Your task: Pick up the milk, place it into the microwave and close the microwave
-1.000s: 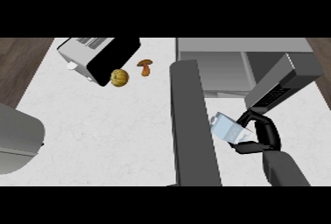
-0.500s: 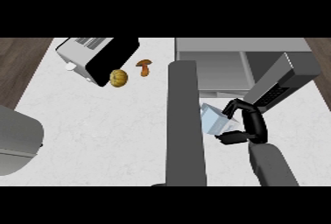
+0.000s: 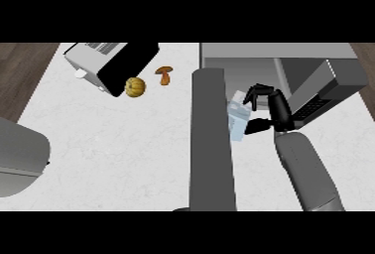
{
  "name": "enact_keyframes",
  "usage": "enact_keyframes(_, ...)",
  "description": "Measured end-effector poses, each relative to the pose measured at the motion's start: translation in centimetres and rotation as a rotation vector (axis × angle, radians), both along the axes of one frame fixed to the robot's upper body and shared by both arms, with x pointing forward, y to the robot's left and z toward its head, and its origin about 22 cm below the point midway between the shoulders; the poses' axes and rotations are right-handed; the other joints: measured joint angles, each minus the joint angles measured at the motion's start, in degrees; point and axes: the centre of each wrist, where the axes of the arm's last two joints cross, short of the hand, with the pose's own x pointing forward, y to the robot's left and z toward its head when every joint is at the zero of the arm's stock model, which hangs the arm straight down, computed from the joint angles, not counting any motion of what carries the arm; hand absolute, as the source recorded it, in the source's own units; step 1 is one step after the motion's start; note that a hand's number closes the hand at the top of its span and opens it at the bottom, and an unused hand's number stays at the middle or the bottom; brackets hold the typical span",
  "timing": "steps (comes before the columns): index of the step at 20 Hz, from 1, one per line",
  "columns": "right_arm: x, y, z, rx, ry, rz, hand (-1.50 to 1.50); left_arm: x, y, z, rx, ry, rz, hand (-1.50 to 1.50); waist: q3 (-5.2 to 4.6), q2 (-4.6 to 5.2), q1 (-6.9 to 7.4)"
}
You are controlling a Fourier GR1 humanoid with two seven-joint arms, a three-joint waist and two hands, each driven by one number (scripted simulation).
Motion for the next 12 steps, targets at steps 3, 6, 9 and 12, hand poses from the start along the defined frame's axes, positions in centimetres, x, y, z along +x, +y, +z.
enact_keyframes(3,2.0,1.1,1.3,-0.067,-0.001,-0.016,1.5,0.2,0.5,-0.2,0.001,0.001,-0.002,-1.5,0.01,0.09,0.42)
enact_keyframes(6,3.5,1.4,2.0,-0.106,-0.001,-0.051,1.5,0.4,0.3,-0.6,0.0,0.0,-0.014,-1.5,0.01,0.2,1.04)
enact_keyframes(9,4.5,1.3,2.4,-0.152,-0.002,-0.094,1.5,0.6,0.5,-0.5,0.001,-0.002,-0.022,-1.5,-0.06,0.21,1.4)
enact_keyframes(12,5.3,0.7,2.9,-0.188,-0.012,-0.139,1.5,0.9,0.6,-0.6,-0.001,-0.003,-0.036,-1.5,-0.08,0.39,1.91)
